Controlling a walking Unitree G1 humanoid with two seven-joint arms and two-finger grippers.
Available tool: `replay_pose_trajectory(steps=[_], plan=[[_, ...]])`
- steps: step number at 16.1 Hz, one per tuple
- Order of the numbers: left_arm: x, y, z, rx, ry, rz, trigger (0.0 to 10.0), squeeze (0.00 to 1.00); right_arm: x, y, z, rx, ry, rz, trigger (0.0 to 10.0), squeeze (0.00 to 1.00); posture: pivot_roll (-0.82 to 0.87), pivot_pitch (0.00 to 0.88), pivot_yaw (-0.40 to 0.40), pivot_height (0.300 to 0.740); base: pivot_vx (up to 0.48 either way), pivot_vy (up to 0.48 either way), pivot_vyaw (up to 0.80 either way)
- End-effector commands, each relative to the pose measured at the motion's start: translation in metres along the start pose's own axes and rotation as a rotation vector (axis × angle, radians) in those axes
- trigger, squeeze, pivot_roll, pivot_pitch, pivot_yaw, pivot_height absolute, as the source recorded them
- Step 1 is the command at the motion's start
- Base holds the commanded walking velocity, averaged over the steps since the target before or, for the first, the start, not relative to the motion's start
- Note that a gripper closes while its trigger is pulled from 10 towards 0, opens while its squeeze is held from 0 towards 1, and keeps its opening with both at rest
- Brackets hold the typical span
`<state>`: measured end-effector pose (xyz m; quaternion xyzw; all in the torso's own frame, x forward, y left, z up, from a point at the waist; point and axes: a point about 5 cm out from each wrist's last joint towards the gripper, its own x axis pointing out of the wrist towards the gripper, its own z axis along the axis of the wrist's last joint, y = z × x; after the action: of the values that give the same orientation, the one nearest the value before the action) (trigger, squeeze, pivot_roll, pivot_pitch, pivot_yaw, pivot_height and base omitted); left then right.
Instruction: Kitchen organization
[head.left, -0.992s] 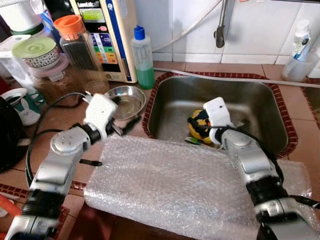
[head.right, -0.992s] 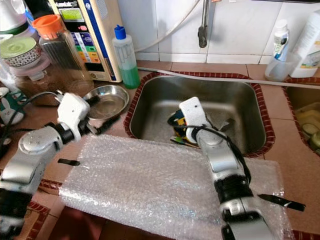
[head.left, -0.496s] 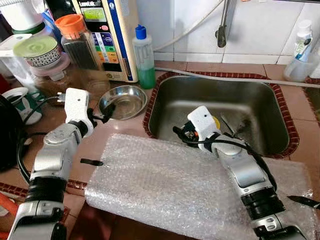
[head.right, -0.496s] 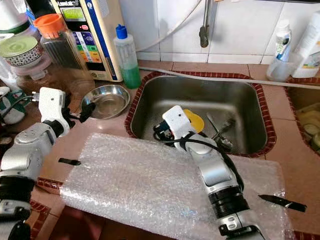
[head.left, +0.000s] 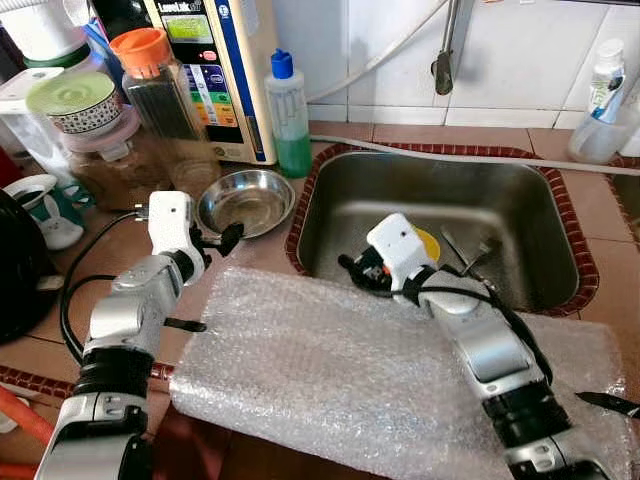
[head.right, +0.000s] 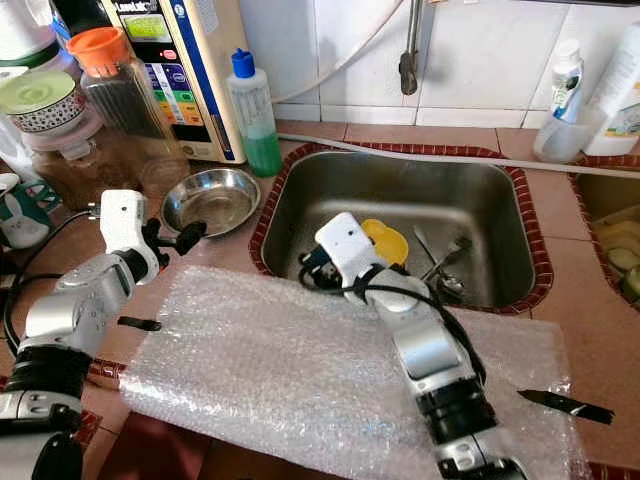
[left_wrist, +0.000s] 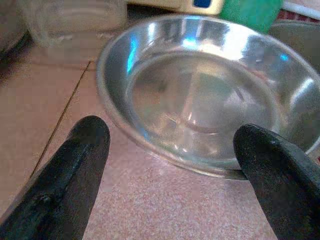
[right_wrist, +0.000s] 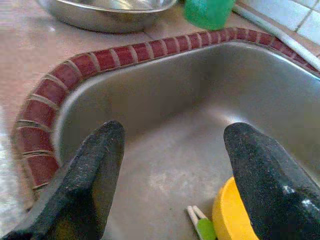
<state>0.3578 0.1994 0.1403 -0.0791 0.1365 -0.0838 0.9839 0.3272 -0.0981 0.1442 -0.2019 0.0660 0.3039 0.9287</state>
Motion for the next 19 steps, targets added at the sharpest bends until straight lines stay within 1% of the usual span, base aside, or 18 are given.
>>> replay_pose_trajectory(steps=[1, 2, 3, 4, 5, 6, 7, 8, 11, 13, 16, 17, 19], plan=[[0.000, 0.007, -0.005, -0.051, 0.040, 0.029, 10.0, 0.00, 0.001, 0.008, 0.007, -0.013, -0.021, 0.037, 10.0, 0.00, -0.19, 0.091, 0.154, 0.740, 0.000, 0.000, 0.00], [0.000, 0.009, -0.005, -0.079, 0.044, 0.043, 4.7, 0.00, 0.000, 0.009, 0.006, -0.017, -0.019, 0.038, 10.0, 0.00, -0.19, 0.091, 0.154, 0.740, 0.000, 0.000, 0.00], [0.000, 0.010, -0.005, -0.087, 0.043, 0.050, 3.3, 0.00, 0.000, 0.009, 0.005, -0.020, -0.016, 0.038, 10.0, 0.00, -0.19, 0.091, 0.154, 0.740, 0.000, 0.000, 0.00], [0.000, 0.012, -0.006, -0.112, 0.049, 0.058, 2.5, 0.00, 0.000, 0.009, 0.005, -0.026, -0.015, 0.038, 10.0, 0.00, -0.19, 0.091, 0.154, 0.740, 0.000, 0.000, 0.00], [0.000, 0.013, -0.007, -0.176, 0.061, 0.068, 2.8, 0.00, 0.000, 0.009, 0.005, -0.032, -0.015, 0.039, 10.0, 0.00, -0.19, 0.091, 0.154, 0.740, 0.000, 0.000, 0.00], [0.000, 0.014, -0.007, -0.222, 0.065, 0.072, 3.4, 0.00, 0.000, 0.009, 0.005, -0.034, -0.015, 0.040, 10.0, 0.00, -0.18, 0.094, 0.160, 0.740, 0.000, 0.000, 0.00], [0.000, 0.014, -0.006, -0.241, 0.063, 0.069, 7.4, 0.00, 0.000, 0.009, 0.006, -0.035, -0.015, 0.040, 10.0, 0.00, -0.18, 0.094, 0.160, 0.740, 0.000, 0.000, 0.00], [0.000, 0.013, -0.003, -0.255, 0.059, 0.058, 10.0, 0.00, 0.001, 0.010, 0.006, -0.038, -0.014, 0.041, 10.0, 0.00, -0.18, 0.094, 0.159, 0.740, 0.000, 0.000, 0.00], [0.000, 0.011, 0.001, -0.298, 0.051, 0.049, 10.0, 0.00, 0.001, 0.010, 0.005, -0.044, -0.013, 0.045, 10.0, 0.00, -0.18, 0.095, 0.159, 0.740, 0.000, 0.000, 0.00], [-0.001, 0.011, 0.002, -0.278, 0.067, 0.053, 10.0, 0.00, 0.002, 0.009, 0.005, -0.048, -0.012, 0.042, 10.0, 0.00, -0.17, 0.095, 0.161, 0.740, 0.000, 0.000, 0.00], [-0.002, 0.014, 0.005, -0.250, 0.065, 0.071, 10.0, 0.00, 0.002, 0.008, 0.004, -0.050, -0.010, 0.039, 10.0, 0.00, -0.17, 0.095, 0.161, 0.740, 0.000, 0.000, 0.00], [-0.003, 0.015, 0.005, -0.233, 0.087, 0.081, 10.0, 0.00, 0.002, 0.007, 0.004, -0.052, -0.008, 0.035, 10.0, 0.00, -0.18, 0.094, 0.163, 0.740, 0.000, 0.000, 0.00], [-0.002, 0.012, 0.006, -0.223, 0.107, 0.079, 10.0, 0.00, 0.003, 0.006, 0.004, -0.055, -0.007, 0.033, 10.0, 0.00, -0.17, 0.096, 0.163, 0.740, 0.000, 0.000, 0.00]])
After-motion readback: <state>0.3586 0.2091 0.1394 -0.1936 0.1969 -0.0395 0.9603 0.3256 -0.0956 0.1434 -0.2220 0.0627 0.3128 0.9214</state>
